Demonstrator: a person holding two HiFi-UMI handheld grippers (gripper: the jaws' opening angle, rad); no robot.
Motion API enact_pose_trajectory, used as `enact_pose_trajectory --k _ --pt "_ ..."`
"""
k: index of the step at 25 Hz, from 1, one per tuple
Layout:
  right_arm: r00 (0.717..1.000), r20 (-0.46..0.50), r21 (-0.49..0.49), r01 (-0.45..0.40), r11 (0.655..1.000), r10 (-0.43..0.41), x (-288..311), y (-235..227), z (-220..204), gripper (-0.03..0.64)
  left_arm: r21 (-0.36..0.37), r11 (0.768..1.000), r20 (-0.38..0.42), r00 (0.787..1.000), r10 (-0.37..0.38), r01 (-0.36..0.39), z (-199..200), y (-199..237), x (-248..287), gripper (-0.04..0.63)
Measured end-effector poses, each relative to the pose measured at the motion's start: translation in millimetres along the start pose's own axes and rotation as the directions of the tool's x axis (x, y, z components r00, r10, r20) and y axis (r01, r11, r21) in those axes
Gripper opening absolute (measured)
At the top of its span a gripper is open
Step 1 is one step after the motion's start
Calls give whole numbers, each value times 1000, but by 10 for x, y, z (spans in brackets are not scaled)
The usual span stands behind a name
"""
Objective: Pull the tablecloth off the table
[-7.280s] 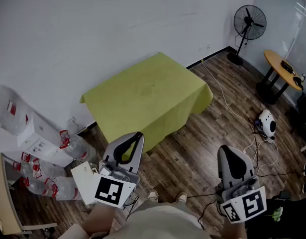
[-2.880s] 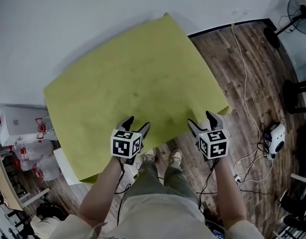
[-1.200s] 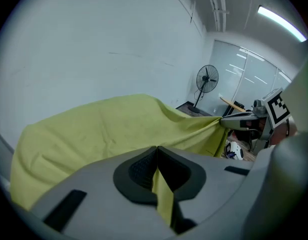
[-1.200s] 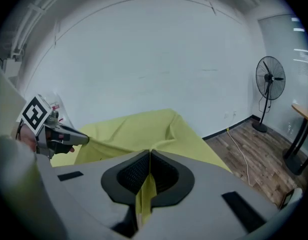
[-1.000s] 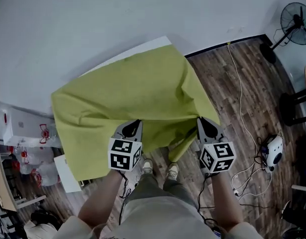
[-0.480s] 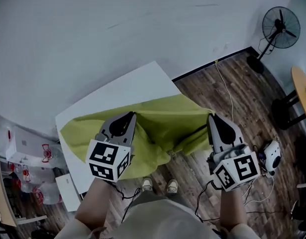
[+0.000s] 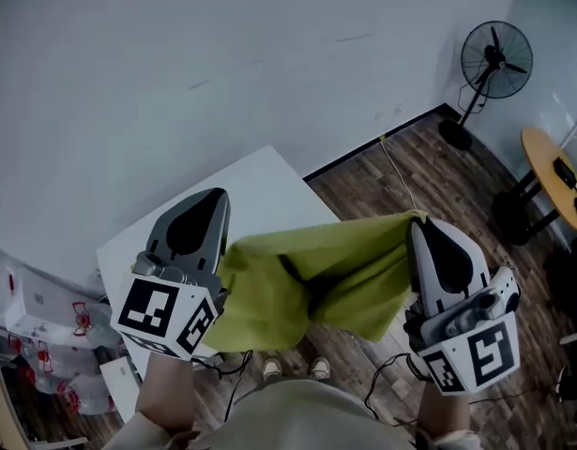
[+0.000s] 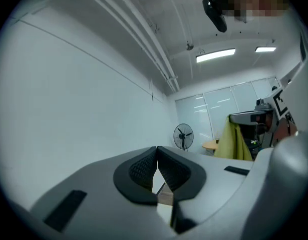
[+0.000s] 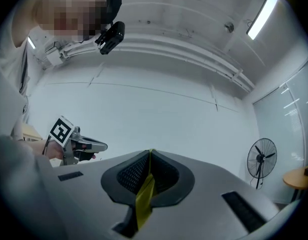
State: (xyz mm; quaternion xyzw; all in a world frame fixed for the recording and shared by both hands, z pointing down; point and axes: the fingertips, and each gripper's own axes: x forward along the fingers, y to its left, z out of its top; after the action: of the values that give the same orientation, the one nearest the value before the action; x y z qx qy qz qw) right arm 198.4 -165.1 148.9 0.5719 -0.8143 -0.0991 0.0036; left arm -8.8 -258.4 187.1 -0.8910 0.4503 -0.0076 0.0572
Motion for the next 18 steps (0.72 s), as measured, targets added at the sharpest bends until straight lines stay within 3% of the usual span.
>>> enact_pose_trajectory --k 2,5,7,9,11,12,15,18 --pt "1000 2 -2 7 1000 -7 -53 14 52 33 -20 999 -7 999 -40 40 18 -37 18 22" --pt "1000 -24 -10 17 1000 -17 -87 54 7 33 -48 981 -48 981 -190 188 -215 -458 22 23" --pt "999 -33 -5 25 1000 -25 -106 57 -21 33 -65 951 -87 947 -308 303 -495 -891 -6 25" --pt "999 -40 -5 31 999 -32 -120 62 -27 32 -125 906 -113 901 -419 405 -764 -1297 -58 49" --pt "998 -46 -11 34 999 -35 -124 86 -24 32 -195 861 -127 858 -498 470 -970 -1582 -116 207" --pt "998 -48 -13 35 999 -36 -124 101 -22 34 -209 850 -139 846 -515 483 -1053 -1658 -131 245" --pt "998 -46 -13 36 999 -36 -135 125 -9 33 -189 851 -183 834 -520 489 -1213 -1710 -112 255" --pt "999 -29 2 21 1000 -21 -171 146 27 33 -172 855 -215 829 -517 489 -1298 -1697 -52 188"
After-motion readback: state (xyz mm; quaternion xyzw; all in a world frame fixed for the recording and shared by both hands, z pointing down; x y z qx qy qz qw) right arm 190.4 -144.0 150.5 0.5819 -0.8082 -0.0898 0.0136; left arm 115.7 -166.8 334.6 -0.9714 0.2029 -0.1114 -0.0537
